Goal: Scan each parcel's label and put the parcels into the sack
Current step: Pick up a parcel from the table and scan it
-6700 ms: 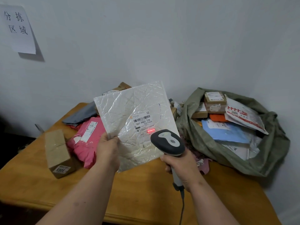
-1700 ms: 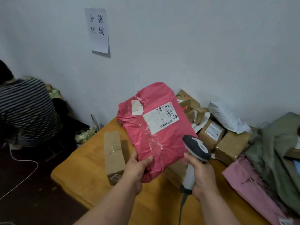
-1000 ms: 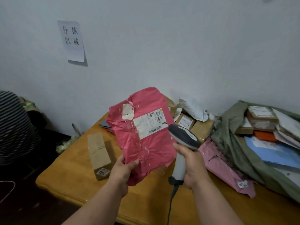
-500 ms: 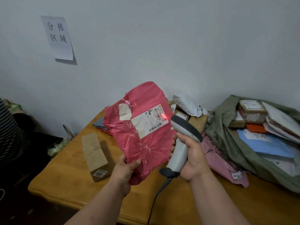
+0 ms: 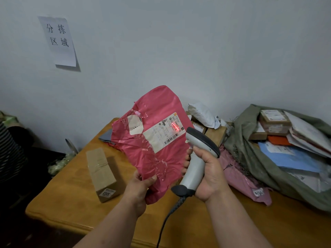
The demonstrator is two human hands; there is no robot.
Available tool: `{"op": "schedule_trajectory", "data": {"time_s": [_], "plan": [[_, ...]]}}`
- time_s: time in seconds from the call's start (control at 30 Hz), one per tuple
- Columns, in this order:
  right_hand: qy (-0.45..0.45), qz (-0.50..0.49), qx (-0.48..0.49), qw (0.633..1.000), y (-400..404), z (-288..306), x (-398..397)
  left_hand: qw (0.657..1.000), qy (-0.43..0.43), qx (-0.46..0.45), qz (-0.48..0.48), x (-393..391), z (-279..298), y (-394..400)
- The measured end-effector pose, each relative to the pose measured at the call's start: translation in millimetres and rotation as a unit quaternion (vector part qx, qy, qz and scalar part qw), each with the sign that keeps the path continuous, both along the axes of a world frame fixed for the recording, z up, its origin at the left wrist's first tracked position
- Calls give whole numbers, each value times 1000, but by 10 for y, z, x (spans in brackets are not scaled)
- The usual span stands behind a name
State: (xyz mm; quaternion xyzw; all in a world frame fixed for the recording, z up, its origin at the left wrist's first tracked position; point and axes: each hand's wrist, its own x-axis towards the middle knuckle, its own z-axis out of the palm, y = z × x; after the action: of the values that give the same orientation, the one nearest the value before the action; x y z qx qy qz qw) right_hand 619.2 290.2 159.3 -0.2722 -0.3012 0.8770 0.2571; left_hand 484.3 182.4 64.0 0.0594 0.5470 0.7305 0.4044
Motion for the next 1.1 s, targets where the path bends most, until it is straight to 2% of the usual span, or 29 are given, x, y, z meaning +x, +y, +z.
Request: {"op": "schedule_trajectory", "data": {"time_s": [0.5, 0.67, 0.77, 0.87, 1.0, 1.1], "plan": [[-10, -35, 3, 999, 49, -41, -49, 999, -11, 5, -41, -107, -23, 119], [-50, -62, 38, 996, 88, -61, -50, 998, -7, 1, -66, -188, -46, 194], [-106, -106, 61, 987, 148, -122, 3, 997, -5, -2, -82, -232, -58, 244], [-183, -199, 114, 956, 287, -281, 114, 996, -12, -9, -88, -232, -79, 343], [-205, -279, 103, 933, 471, -438, 403, 995, -13, -12, -100, -84, -44, 598], [-181, -260, 74, 946, 610, -473, 631, 991, 0, -4, -136, 148, 2, 867]]}}
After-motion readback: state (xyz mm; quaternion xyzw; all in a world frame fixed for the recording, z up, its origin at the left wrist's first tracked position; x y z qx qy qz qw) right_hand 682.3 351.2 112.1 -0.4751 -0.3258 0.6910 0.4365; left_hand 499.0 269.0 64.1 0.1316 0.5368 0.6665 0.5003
